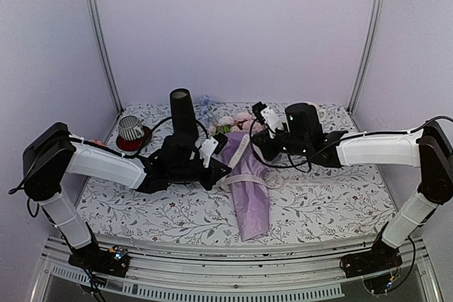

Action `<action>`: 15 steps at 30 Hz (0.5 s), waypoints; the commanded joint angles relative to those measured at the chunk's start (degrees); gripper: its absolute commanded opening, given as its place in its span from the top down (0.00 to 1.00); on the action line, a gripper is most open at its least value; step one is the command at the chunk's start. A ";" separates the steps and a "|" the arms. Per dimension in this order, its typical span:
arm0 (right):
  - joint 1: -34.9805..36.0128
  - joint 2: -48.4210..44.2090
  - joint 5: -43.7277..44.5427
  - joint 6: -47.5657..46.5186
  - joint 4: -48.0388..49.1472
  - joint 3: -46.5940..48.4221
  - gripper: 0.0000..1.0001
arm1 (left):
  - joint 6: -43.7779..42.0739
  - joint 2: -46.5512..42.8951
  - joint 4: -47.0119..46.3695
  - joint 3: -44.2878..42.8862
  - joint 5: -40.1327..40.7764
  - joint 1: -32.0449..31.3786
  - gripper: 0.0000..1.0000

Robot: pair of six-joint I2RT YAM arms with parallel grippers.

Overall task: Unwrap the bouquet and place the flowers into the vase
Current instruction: Untie the half-tied ribbon from the folded wrapping paper.

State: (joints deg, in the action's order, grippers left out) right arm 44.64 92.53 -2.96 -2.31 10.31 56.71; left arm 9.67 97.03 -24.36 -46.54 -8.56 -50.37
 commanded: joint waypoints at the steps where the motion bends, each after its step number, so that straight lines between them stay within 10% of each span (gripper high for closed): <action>1: 0.89 0.97 -6.33 0.02 -3.58 10.56 0.90 | 0.52 0.72 0.95 -1.36 -0.65 -0.35 1.00; 8: 2.44 7.56 12.39 -0.18 -12.78 20.76 0.74 | 0.43 0.91 2.38 -1.87 0.92 -0.39 1.00; 15: 2.46 1.58 14.72 0.08 -12.24 11.38 0.60 | 1.18 2.09 4.51 -3.12 3.29 -0.41 1.00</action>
State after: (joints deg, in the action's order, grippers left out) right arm 47.09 98.30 8.56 -2.57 0.45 73.56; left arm 10.02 97.36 -21.65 -47.92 -6.87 -50.37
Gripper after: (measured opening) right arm 0.364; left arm 0.008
